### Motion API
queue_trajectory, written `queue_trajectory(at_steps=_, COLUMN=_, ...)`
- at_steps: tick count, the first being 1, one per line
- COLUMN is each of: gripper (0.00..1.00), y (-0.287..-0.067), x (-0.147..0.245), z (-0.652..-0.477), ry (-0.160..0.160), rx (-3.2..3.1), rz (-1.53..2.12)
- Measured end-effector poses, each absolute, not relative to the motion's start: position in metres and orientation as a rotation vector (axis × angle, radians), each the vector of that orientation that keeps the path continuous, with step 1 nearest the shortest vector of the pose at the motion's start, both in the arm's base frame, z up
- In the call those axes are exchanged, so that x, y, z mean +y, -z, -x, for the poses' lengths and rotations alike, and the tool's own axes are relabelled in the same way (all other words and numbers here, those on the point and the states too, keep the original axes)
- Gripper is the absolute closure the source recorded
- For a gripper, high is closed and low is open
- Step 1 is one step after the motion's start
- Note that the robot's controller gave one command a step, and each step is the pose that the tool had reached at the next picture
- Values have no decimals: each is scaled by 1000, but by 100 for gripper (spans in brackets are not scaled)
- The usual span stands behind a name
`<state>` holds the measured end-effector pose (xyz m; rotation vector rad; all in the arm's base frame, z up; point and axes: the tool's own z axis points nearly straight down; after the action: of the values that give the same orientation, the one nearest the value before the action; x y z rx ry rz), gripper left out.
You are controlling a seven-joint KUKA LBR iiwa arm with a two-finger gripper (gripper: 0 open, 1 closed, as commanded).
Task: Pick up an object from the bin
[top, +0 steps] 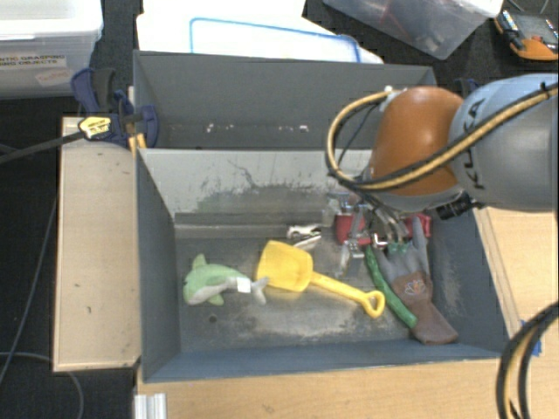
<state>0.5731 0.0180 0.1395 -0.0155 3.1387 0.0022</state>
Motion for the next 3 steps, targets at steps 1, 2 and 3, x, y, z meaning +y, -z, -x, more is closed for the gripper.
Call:
queue_trajectory(at_steps=1, gripper=0, y=-140, x=18, z=-573, ry=-2, rx=3139, rz=15)
queue_trajectory(at_steps=2, gripper=0, y=-76, x=2, z=-547, ry=-4, rx=3128, rz=-248)
queue_trajectory(at_steps=3, gripper=100, y=-70, x=29, z=-586, ry=-5, rx=3121, rz=-317)
